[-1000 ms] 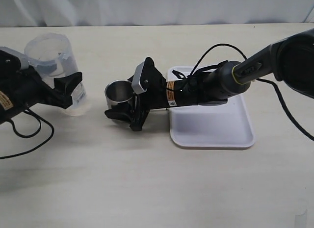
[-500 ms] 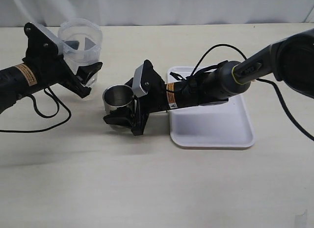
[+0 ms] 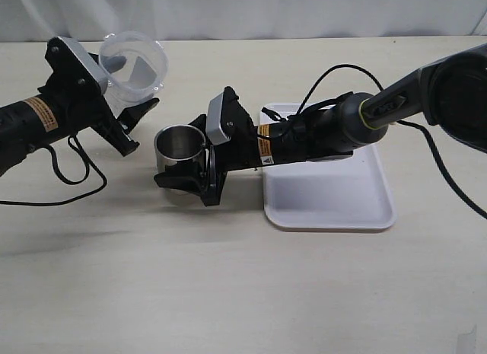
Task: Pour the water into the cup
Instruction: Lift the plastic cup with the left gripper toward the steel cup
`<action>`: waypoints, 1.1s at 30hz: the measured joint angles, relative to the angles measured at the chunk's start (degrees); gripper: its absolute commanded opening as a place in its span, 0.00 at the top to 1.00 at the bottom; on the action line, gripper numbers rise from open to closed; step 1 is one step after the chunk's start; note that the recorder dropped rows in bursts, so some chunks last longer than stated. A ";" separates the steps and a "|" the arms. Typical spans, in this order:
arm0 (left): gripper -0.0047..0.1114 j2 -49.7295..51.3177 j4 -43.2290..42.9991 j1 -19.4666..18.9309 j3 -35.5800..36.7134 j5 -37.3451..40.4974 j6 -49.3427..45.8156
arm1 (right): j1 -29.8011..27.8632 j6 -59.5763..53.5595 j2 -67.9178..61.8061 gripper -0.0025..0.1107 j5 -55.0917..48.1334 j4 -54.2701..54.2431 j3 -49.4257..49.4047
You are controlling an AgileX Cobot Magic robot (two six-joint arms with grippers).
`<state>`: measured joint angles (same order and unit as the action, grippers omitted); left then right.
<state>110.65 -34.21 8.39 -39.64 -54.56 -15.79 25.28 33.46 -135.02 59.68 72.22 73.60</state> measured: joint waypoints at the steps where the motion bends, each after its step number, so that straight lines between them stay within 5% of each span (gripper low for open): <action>1: 0.96 0.00 0.00 0.00 0.00 0.00 -0.16 | 0.00 0.00 0.00 0.94 0.00 0.00 0.00; 33: 0.96 0.00 -4.50 0.23 0.00 -2.64 -23.02 | 0.00 -1.24 0.00 0.94 0.00 1.03 0.00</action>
<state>110.65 -38.71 8.62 -39.64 -57.19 -38.81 25.28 32.22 -135.02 59.68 73.25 73.60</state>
